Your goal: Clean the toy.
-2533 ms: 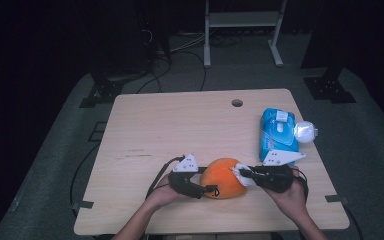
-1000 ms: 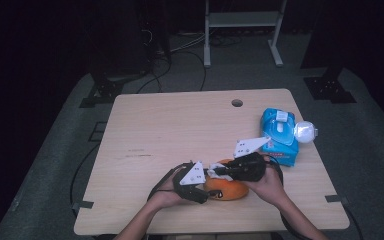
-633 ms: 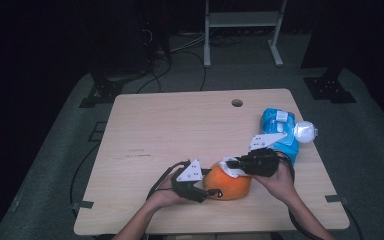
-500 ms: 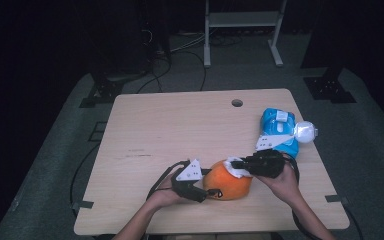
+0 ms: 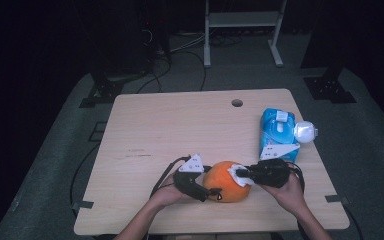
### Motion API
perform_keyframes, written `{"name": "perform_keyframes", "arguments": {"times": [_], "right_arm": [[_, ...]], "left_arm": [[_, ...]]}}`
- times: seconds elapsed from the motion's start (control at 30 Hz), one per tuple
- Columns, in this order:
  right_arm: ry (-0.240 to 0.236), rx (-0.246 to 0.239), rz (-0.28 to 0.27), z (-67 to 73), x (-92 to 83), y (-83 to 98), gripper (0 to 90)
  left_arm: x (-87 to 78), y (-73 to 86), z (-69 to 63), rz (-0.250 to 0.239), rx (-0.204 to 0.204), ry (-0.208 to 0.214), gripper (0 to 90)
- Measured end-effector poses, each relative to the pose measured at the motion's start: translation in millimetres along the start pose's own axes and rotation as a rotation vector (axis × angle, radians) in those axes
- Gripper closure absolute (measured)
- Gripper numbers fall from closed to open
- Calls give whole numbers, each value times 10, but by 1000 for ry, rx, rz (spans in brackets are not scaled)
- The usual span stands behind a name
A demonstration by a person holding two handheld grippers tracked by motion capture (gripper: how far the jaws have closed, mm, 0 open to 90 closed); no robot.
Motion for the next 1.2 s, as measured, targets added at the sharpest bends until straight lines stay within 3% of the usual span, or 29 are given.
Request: {"name": "perform_keyframes", "arguments": {"times": [0.07,0.1,0.17,0.2,0.23,0.27,0.3,0.33,0.5,0.6,0.7,0.73,0.77,0.83,0.9,0.97,1.03,1.1,1.13,1.17,1.2], "right_arm": [[16,-12,2,11,-25,-31,840],[16,-12,2,11,-25,-31,840],[17,-34,-2,54,-16,-105,840],[4,-71,11,124,62,-193,840],[4,-71,11,124,62,-193,840],[-16,-106,39,203,198,-271,840],[-16,-106,39,203,198,-271,840],[-17,-138,71,243,323,-320,840],[12,-126,69,154,315,-334,840],[43,-90,48,43,179,-284,840],[54,-33,22,-74,2,-151,840],[56,-20,16,-79,-32,-114,840],[56,-20,16,-79,-32,-114,840],[55,-2,1,-70,-118,-42,840],[56,-5,0,-55,-135,-32,840],[55,-29,4,23,-129,-58,840],[56,-45,10,57,-103,-82,840],[32,-69,12,136,-26,-148,840],[14,-106,34,226,111,-223,840],[14,-106,34,226,111,-223,840],[-3,-143,70,309,271,-280,839]], "left_arm": [[-8,-26,-26,-19,42,-14,311],[-8,-26,-26,-19,42,-14,320],[-9,-59,-61,-37,86,-21,325],[-4,-81,-107,-42,143,-29,327],[-4,-81,-107,-42,143,-29,327],[-9,-89,-141,-40,196,-38,327],[-9,-89,-141,-40,196,-38,327],[-21,-77,-153,-36,216,-42,327],[-31,-26,-115,-49,186,-29,330],[-24,-18,-99,-52,169,-17,329],[-13,-16,-84,-47,134,-17,229],[6,-27,-61,-31,69,-26,180],[6,-27,-61,-31,69,-26,144],[28,-25,-33,-7,6,-9,139],[25,-26,-38,-16,8,-5,235],[8,-54,-81,-31,65,-23,305],[3,-67,-98,-33,88,-36,319],[-1,-95,-132,-41,109,-46,341],[4,-118,-174,-37,140,-60,344],[4,-118,-174,-37,140,-60,345],[4,-118,-197,-32,160,-66,346]]}}
Point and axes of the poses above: each handheld gripper's, and its own axes: x roughly forward along the jaws, y roughly out of its underside, z roughly to its left, the point moved 5 cm from there along x, roughly forward along the jaws, and after that the axes turned 14 degrees about -y, right-handed, at the moved point
